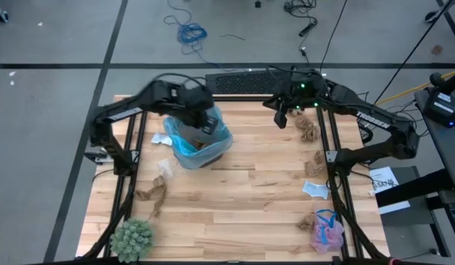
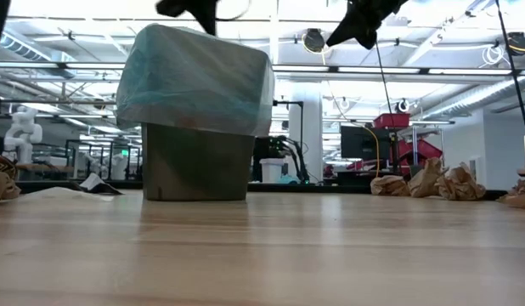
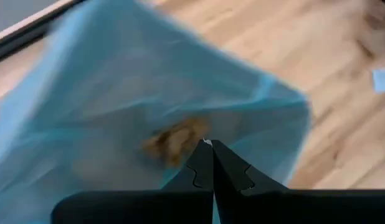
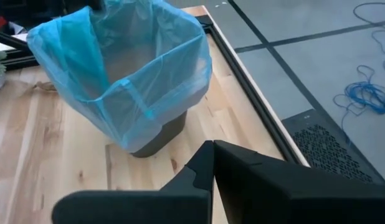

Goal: Pick and place trash into bin
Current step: Adjust the brown trash bin

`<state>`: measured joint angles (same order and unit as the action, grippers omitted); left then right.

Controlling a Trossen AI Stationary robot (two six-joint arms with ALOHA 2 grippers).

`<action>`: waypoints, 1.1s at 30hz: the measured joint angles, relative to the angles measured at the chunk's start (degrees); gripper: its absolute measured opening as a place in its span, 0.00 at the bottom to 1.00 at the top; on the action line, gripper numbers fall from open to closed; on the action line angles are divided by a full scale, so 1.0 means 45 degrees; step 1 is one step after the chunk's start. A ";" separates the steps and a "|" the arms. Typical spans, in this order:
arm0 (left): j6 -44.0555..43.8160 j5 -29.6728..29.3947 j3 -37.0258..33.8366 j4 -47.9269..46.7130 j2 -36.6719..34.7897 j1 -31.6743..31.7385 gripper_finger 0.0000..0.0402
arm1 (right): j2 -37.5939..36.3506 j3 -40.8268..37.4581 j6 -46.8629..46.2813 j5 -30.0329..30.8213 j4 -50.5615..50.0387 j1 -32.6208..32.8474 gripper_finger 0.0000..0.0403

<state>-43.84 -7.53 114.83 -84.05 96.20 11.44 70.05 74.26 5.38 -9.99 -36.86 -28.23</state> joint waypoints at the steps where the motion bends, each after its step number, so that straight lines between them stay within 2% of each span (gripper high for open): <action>1: 0.0213 0.0021 0.0000 0.0330 0.0242 -0.0040 0.00 | -0.0031 0.0000 0.0049 -0.0003 0.0000 0.0000 0.00; 8: 0.0542 0.0734 0.0005 0.0703 0.2063 -0.0015 0.00 | -0.0359 0.0000 0.0288 -0.0005 -0.0089 -0.0009 0.00; 14: 0.0982 0.0870 0.0005 0.0891 0.3011 -0.0020 0.00 | -0.0614 0.0000 0.0293 -0.0085 -0.0443 -0.0148 0.00; 22: 0.1596 0.0736 0.0005 0.4210 0.3182 0.0254 0.00 | -0.0808 0.0000 0.0400 -0.0080 -0.0534 -0.0155 0.00; 33: 0.2876 0.0624 0.0005 0.6165 0.3182 0.0853 0.00 | -0.0812 0.0000 0.0395 -0.0046 -0.0549 -0.0165 0.00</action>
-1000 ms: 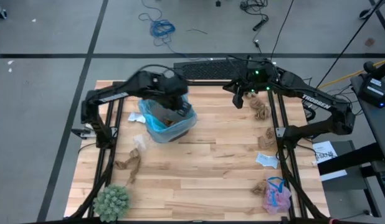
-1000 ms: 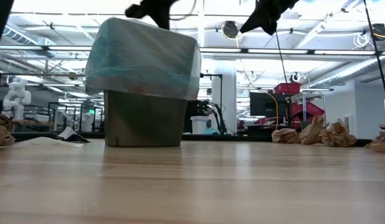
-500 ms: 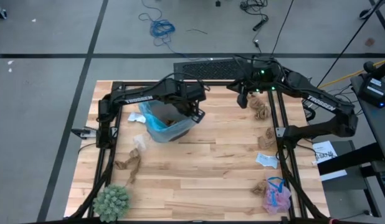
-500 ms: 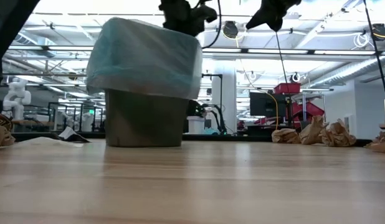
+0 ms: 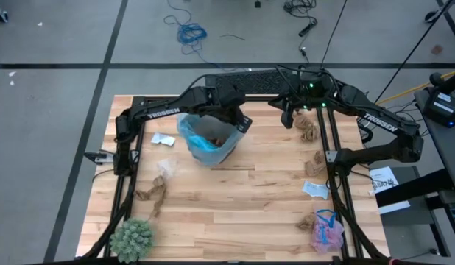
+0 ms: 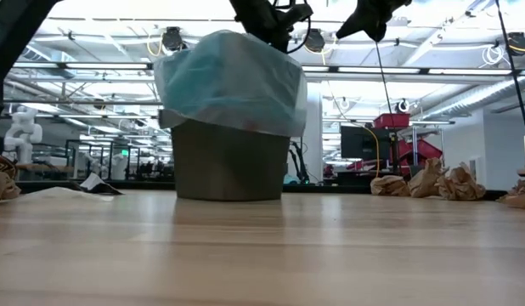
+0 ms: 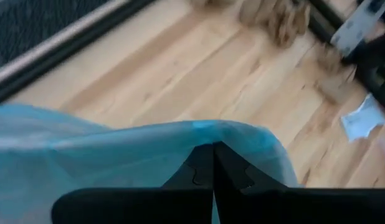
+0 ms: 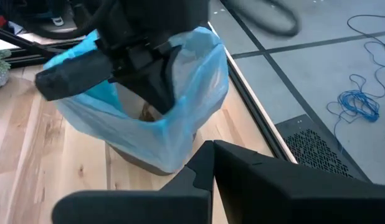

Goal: Pick and place trash into bin
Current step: Adjust the brown trash bin

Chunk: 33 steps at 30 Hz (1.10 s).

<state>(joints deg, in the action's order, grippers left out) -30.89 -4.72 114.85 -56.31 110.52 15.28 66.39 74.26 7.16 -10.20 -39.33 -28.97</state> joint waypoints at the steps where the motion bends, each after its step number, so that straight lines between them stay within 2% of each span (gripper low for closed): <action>1: 0.0063 -0.0007 0.0000 0.0283 0.0000 0.0079 0.00 | 0.0000 0.0000 0.0000 0.0000 0.0000 0.0000 0.00; 6: 0.0228 0.0355 0.0948 0.0296 -0.0094 0.0368 0.00 | 0.0000 0.0000 -0.0019 0.0000 0.0006 0.0000 0.00; 9: 0.0332 0.0238 0.1964 -0.1074 -0.0268 0.0456 0.00 | 0.0000 0.0000 -0.0024 0.0020 0.0005 0.0000 0.00; 14: 0.0317 -0.1306 0.3542 -0.4257 -0.0282 0.0731 0.00 | 0.0000 0.0000 -0.0053 0.0049 0.0010 0.0000 0.00; 16: 0.0313 -0.1642 0.3832 -0.4841 -0.0285 0.0881 0.00 | 0.0000 0.0000 -0.0053 0.0049 0.0010 0.0000 0.00; 20: 0.0216 -0.1825 0.3978 -0.6082 -0.0267 0.1093 0.00 | 0.0000 0.0000 -0.0034 0.0049 0.0010 0.0005 0.00; 23: -0.0446 -0.2583 0.3964 -0.7670 -0.0267 0.1279 0.00 | 0.0005 0.0000 -0.0043 0.0049 0.0010 0.0005 0.00; 25: -0.0793 -0.2945 0.3643 -0.7403 -0.0309 0.1368 0.00 | 0.0005 0.0000 -0.0058 0.0049 0.0010 0.0009 0.00; 33: -0.1378 -0.2772 0.3575 -0.7485 -0.0450 0.1824 0.00 | 0.0005 0.0000 -0.0087 0.0044 0.0005 0.0005 0.00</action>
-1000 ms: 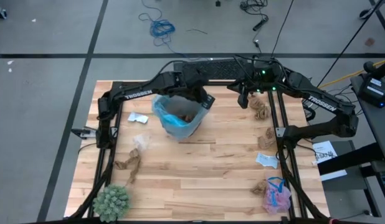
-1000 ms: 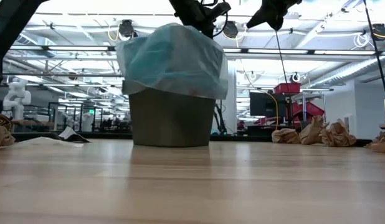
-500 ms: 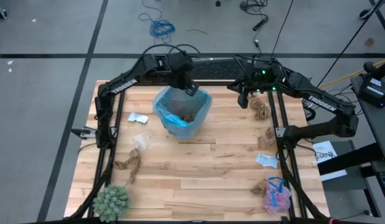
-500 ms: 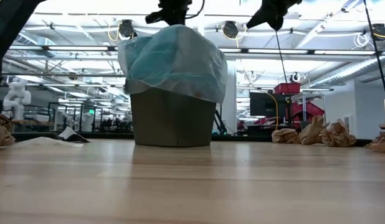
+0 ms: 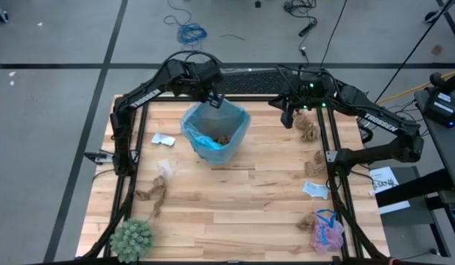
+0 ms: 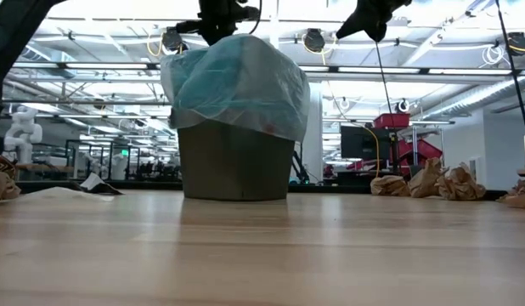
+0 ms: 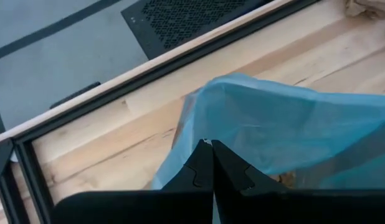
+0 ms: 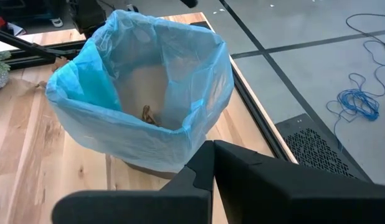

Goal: Pick and place trash into bin
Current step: Adjust the brown trash bin

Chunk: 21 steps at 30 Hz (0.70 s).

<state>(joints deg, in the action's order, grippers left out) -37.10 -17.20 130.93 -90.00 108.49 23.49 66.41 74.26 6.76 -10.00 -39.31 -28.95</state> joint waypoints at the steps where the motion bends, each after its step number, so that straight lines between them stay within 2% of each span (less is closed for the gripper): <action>1: -0.0001 0.0013 -0.0005 0.0003 0.0018 0.0042 0.00 | 0.0000 0.0000 0.0000 -0.0002 0.0000 0.0005 0.00; 8: 0.0214 -0.0531 -0.0005 0.0000 0.0271 0.0316 0.00 | 0.0000 0.0000 0.0100 -0.0003 0.0005 0.0005 0.00; 14: 0.0839 -0.0473 -0.0005 0.0000 0.1073 0.1045 0.00 | 0.0000 0.0000 0.0283 -0.0005 0.0039 0.0005 0.00; 21: 0.1116 0.1508 -0.0005 0.0005 0.1676 0.1529 0.00 | 0.0000 0.0000 0.0364 -0.0008 0.0039 0.0005 0.00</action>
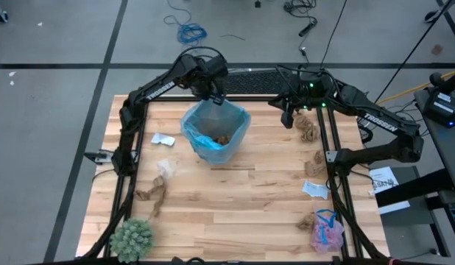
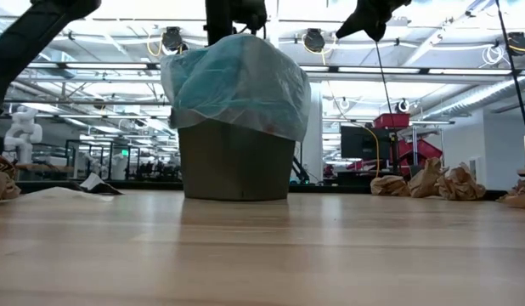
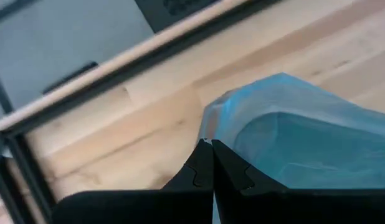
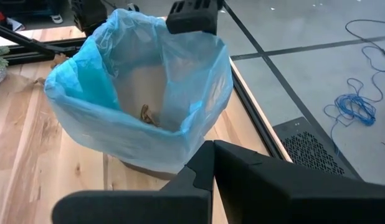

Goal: Pick and place trash into bin
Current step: Adjust the brown trash bin

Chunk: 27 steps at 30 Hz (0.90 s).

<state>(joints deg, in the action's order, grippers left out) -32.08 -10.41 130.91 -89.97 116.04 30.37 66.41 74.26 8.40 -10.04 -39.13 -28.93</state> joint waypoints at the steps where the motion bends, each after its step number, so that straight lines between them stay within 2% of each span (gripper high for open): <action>1: 0.0000 0.0422 0.0000 -0.0005 0.0025 -0.0006 0.00 | 0.0000 0.0000 0.0000 0.0003 0.0000 0.0000 0.00; 7: -0.0141 0.1901 0.0000 0.0123 0.0119 -0.0353 0.00 | 0.0000 0.0000 0.0090 0.0003 0.0005 -0.0003 0.00; 15: -0.0461 0.2465 -0.0005 0.2466 0.0146 -0.1152 0.00 | 0.0000 0.0000 0.0282 -0.0002 0.0010 -0.0004 0.00; 19: 0.0058 0.3098 -0.0005 0.3434 0.0231 -0.1756 0.00 | 0.0000 0.0000 0.0282 -0.0002 0.0015 -0.0005 0.00; 22: 0.0219 0.2894 0.0144 0.3123 0.0084 -0.1973 0.00 | 0.0000 0.0000 0.0272 -0.0002 0.0010 -0.0005 0.00; 27: 0.0312 0.0813 0.0486 0.2253 -0.0552 -0.1524 0.00 | -0.0005 0.0000 0.0199 -0.0002 -0.0015 -0.0005 0.00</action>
<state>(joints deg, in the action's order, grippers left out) -30.67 -6.75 133.10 -79.84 113.55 23.51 66.39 74.26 9.30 -10.04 -39.20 -28.95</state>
